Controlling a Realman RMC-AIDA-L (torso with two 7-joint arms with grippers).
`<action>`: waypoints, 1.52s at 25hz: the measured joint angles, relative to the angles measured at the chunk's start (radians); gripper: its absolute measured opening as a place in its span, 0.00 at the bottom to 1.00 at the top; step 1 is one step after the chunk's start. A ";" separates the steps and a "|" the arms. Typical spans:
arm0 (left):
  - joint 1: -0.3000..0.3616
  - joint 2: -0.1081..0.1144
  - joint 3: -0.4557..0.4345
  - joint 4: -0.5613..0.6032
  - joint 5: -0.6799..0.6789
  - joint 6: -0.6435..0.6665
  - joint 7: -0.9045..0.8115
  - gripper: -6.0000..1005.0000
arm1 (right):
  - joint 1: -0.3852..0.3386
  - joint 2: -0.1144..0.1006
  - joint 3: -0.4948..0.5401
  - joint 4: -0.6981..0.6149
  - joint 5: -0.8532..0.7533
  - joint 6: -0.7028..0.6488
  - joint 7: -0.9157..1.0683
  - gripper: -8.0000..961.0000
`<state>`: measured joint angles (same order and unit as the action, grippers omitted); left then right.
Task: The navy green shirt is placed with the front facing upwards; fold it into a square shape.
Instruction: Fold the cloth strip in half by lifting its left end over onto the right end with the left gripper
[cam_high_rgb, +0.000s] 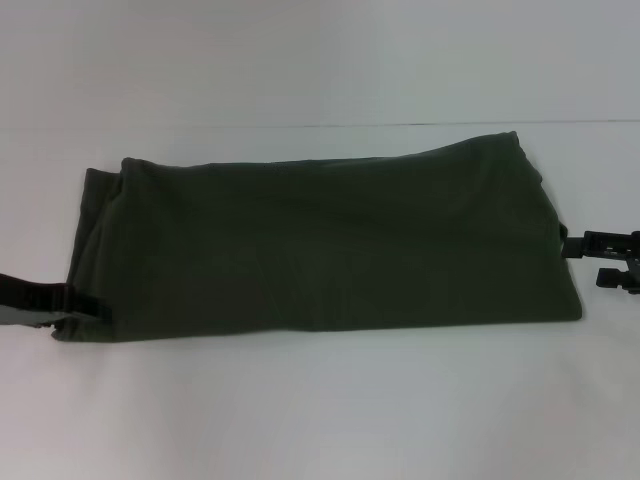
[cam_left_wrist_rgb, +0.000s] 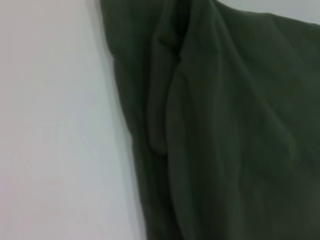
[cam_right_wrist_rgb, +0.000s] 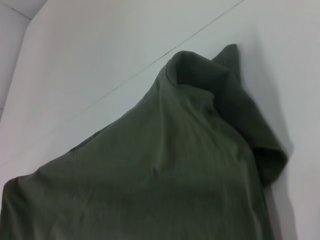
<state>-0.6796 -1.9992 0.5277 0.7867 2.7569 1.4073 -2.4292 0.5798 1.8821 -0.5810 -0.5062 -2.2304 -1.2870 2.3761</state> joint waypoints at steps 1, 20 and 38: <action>0.000 0.000 0.000 0.001 0.005 -0.003 0.000 0.61 | 0.000 0.000 0.001 0.000 0.000 0.000 0.000 0.98; -0.002 -0.007 0.071 0.009 0.019 -0.041 0.008 0.08 | 0.002 0.003 0.003 -0.008 0.003 -0.007 0.009 0.98; -0.015 0.000 0.065 0.022 0.010 -0.034 0.009 0.07 | 0.137 -0.088 -0.003 -0.099 -0.257 -0.180 0.259 0.98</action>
<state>-0.6941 -1.9990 0.5930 0.8086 2.7672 1.3735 -2.4198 0.7168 1.7944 -0.5843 -0.6052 -2.4871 -1.4672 2.6352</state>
